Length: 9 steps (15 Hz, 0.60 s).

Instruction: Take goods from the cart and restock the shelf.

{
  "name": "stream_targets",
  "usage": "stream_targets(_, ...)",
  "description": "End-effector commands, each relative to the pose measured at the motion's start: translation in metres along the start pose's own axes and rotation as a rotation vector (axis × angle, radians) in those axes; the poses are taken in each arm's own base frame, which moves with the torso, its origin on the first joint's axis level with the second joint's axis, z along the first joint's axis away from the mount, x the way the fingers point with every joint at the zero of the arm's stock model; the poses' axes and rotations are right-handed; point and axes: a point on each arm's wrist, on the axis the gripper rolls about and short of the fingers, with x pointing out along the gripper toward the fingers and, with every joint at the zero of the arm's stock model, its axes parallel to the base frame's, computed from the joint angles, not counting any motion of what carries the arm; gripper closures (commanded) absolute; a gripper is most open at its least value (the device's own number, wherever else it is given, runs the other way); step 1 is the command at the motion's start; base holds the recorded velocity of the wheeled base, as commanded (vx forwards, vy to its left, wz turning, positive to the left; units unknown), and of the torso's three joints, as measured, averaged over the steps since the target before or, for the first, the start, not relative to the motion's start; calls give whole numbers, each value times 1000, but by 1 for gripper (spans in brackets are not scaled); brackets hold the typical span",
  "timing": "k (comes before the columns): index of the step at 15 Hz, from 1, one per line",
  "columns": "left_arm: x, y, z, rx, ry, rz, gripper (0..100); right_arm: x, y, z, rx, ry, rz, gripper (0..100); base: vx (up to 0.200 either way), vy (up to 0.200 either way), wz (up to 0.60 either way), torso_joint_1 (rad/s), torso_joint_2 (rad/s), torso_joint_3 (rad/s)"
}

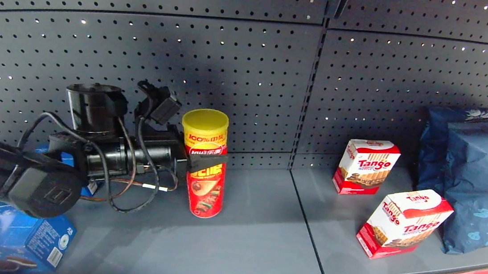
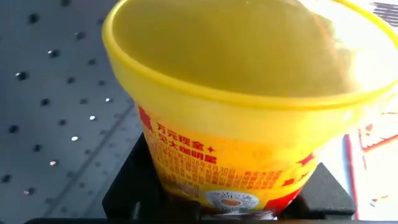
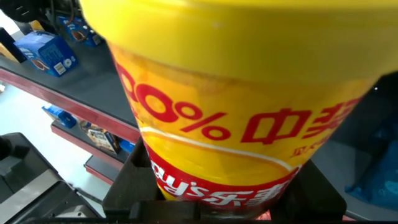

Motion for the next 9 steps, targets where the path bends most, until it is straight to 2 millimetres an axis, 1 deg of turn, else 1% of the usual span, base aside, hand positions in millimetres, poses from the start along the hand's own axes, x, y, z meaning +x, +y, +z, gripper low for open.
stream_targets(1, -13, -21, 12, 23, -21, -19, 100, -2, 0, 1, 2, -9, 0, 100, 0, 0, 0, 0, 0, 0)
stream_targets(7, -30, -40, 1, -3, 11, -24, 100, -2, -1, 0, 1, -9, -18, 100, 0, 0, 0, 0, 0, 0)
stream_targets(9, -33, -43, 0, -6, 14, -25, 100, -2, -1, 0, 1, -7, -18, 100, 0, 0, 0, 0, 0, 0)
